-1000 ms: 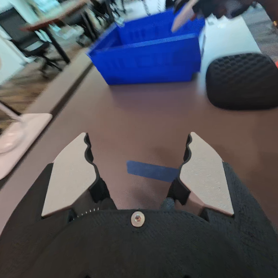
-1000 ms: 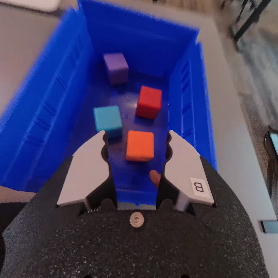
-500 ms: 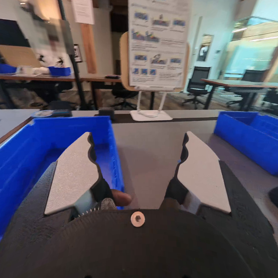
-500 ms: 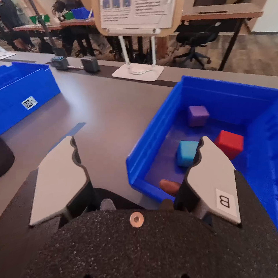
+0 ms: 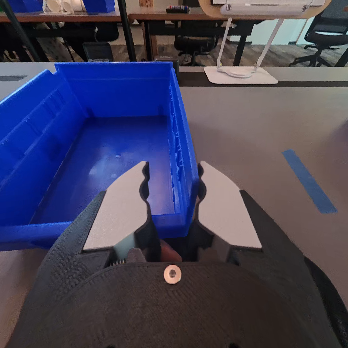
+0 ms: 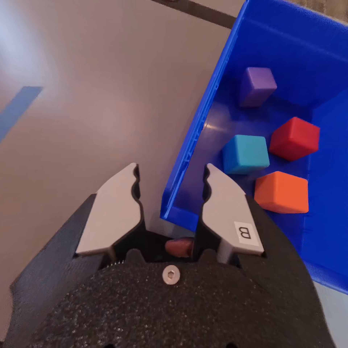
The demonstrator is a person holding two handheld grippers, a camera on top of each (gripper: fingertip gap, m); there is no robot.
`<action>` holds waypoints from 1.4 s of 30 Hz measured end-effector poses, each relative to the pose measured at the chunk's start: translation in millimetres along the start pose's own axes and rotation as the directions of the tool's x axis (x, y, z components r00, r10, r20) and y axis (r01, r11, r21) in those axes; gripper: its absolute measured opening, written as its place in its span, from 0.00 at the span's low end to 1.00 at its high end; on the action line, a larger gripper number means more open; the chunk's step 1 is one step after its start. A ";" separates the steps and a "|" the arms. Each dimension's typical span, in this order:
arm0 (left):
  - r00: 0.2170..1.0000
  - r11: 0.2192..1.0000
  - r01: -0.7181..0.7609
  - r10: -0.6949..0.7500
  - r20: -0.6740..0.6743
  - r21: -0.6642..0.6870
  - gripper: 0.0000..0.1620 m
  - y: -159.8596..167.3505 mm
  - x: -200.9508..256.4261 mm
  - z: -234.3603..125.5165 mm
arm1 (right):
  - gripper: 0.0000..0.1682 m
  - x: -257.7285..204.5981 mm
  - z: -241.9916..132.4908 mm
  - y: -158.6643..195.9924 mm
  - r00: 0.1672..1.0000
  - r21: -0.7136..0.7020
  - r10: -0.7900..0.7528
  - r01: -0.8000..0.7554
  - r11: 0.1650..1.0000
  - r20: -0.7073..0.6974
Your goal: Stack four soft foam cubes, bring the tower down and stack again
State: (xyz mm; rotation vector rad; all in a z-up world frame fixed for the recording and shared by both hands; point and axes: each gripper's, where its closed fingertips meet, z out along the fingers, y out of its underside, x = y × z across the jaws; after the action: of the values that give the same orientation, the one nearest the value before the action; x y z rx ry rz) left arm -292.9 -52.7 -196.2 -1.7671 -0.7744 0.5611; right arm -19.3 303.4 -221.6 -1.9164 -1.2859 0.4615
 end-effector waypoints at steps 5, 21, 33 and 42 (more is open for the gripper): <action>0.996 0.998 -0.026 0.021 -0.085 -0.050 0.07 6.4 8.5 4.7 | 0.12 4.3 8.9 4.9 0.999 -0.022 -0.037 0.036 0.999 -0.030; 0.761 0.966 -0.212 0.257 -0.595 0.147 0.04 14.6 12.0 -19.8 | 0.11 12.4 14.4 1.4 0.954 0.073 -0.229 0.219 0.973 0.195; 0.357 0.939 -0.255 0.313 -0.880 0.230 0.05 19.2 33.8 -32.3 | 0.03 33.9 46.9 -27.1 0.750 0.371 -0.456 0.298 0.879 0.479; 0.116 0.935 -0.260 0.278 -0.954 0.241 0.05 21.1 59.4 -36.4 | 0.03 19.2 76.9 -56.1 0.583 0.499 -0.543 0.254 0.828 0.605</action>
State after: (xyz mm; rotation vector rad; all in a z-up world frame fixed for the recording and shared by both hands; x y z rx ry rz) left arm -222.4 -37.0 -204.9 -1.7829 0.5529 -0.4696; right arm -96.6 362.0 -225.9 -1.0475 -1.9245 1.2109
